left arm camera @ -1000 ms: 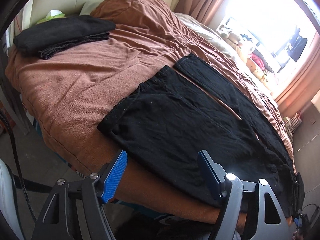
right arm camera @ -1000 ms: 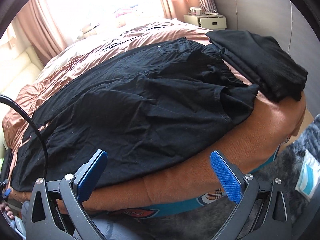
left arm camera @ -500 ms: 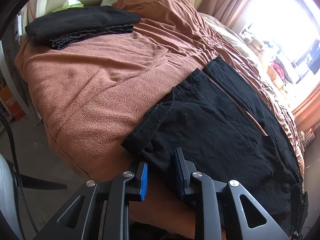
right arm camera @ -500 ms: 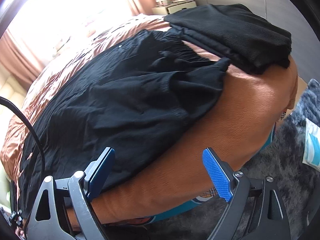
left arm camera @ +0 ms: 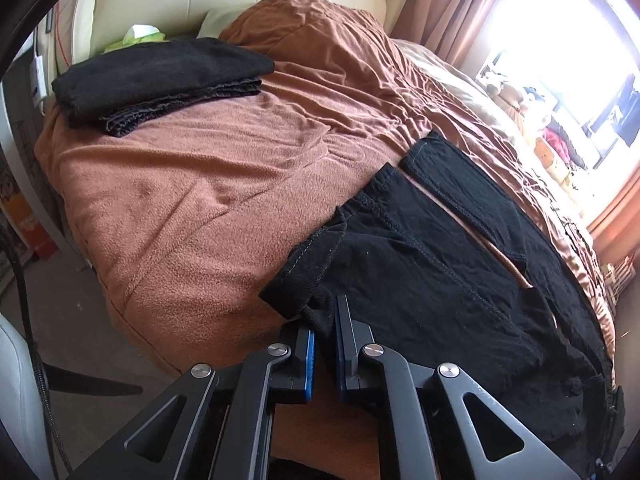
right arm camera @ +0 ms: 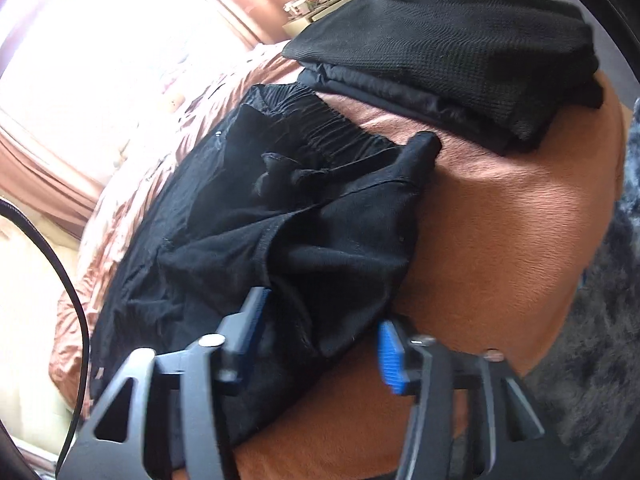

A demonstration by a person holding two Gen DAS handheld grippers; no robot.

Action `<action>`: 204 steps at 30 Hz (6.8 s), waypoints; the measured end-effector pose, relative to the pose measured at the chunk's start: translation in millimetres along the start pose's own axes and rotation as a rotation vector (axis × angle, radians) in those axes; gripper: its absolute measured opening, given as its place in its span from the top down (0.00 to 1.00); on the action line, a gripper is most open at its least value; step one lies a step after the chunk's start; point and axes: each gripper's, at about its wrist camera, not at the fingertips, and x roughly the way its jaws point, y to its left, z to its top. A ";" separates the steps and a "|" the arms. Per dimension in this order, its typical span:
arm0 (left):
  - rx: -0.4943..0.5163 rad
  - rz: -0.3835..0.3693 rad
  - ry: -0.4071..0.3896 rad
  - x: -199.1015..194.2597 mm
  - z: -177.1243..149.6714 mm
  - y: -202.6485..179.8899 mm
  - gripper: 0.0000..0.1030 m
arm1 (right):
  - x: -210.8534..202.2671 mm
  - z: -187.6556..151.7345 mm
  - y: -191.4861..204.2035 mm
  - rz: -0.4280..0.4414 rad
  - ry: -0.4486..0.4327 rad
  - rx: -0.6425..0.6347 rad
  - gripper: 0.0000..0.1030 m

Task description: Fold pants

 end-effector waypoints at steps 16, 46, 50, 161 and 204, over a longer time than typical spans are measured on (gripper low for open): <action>0.086 -0.062 -0.131 -33.8 61.0 -58.9 0.95 | -64.4 32.8 8.9 0.122 -0.183 -0.007 1.00; 0.181 -0.135 -0.202 11.5 194.2 -166.6 0.95 | -28.8 102.0 109.9 0.076 -0.212 -0.183 1.00; 0.207 -0.122 -0.181 38.4 204.1 -181.2 0.95 | -10.0 116.2 123.4 0.050 -0.183 -0.177 1.00; 0.342 0.109 0.234 349.2 266.9 -287.7 0.89 | 415.5 28.7 457.7 -0.042 0.295 -1.468 1.00; 0.363 0.027 0.192 258.8 273.9 -246.9 0.14 | 331.9 12.4 414.5 -0.006 0.227 -1.270 0.39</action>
